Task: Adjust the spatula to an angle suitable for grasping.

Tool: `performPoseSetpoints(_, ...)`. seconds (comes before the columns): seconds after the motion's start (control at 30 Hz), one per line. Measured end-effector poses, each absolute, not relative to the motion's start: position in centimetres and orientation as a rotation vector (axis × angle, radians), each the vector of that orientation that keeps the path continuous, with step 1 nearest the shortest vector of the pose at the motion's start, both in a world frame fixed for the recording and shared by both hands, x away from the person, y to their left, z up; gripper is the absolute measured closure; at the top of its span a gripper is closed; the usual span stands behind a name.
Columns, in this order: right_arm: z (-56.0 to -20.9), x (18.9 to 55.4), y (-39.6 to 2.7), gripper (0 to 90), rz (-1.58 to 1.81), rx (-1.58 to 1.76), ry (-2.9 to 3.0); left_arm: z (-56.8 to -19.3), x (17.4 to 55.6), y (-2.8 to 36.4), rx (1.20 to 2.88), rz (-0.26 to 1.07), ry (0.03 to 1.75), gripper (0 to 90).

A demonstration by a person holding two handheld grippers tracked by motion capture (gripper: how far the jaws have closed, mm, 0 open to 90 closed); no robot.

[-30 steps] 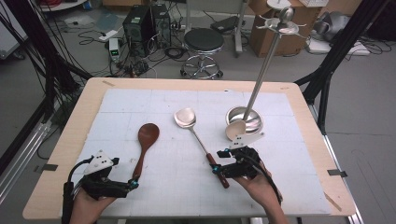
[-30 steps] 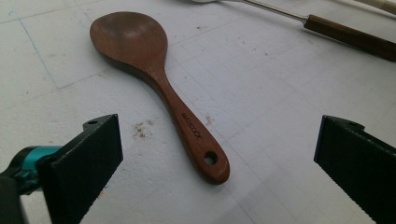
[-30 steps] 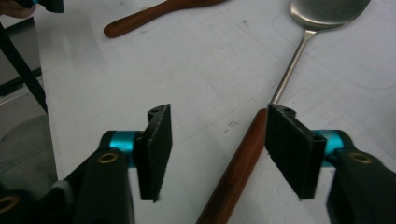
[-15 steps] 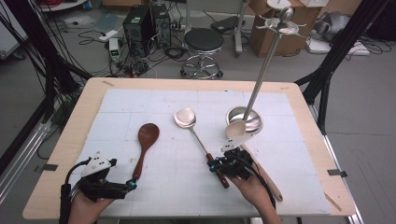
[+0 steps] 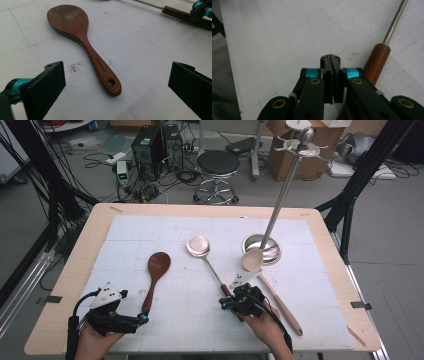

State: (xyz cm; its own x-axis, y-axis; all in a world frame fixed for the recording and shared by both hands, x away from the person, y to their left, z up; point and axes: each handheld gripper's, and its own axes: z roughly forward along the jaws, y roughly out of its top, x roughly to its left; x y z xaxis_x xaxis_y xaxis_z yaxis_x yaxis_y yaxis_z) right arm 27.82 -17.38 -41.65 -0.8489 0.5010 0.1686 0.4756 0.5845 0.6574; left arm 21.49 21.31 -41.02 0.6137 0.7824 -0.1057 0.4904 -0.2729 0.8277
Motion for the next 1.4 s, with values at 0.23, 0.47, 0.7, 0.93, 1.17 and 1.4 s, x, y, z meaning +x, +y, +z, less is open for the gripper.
performPoseSetpoints(0.23,-42.3,27.8,-17.2,89.9,1.079,0.862,2.786,-41.0,21.5,21.2,1.936,0.411,1.013,1.7)
performPoseSetpoints(0.47,-42.3,27.9,-17.9,89.9,1.03,0.903,2.776,-41.0,21.5,21.3,1.935,0.41,1.011,1.6)
performPoseSetpoints(0.7,-42.2,28.1,-18.4,90.0,1.031,0.923,2.773,-40.9,21.4,21.4,1.933,0.412,1.016,1.7)
performPoseSetpoints(0.93,-42.2,28.2,-19.1,90.0,1.028,0.94,2.757,-40.9,21.4,21.4,1.933,0.409,1.013,1.7)
performPoseSetpoints(1.17,-42.4,28.4,-20.2,90.0,1.009,0.976,2.744,-41.0,21.5,21.3,1.938,0.412,1.012,1.6)
performPoseSetpoints(1.4,-42.4,28.7,-21.8,90.0,0.998,1.026,2.716,-41.0,21.5,21.1,1.944,0.414,1.007,1.7)
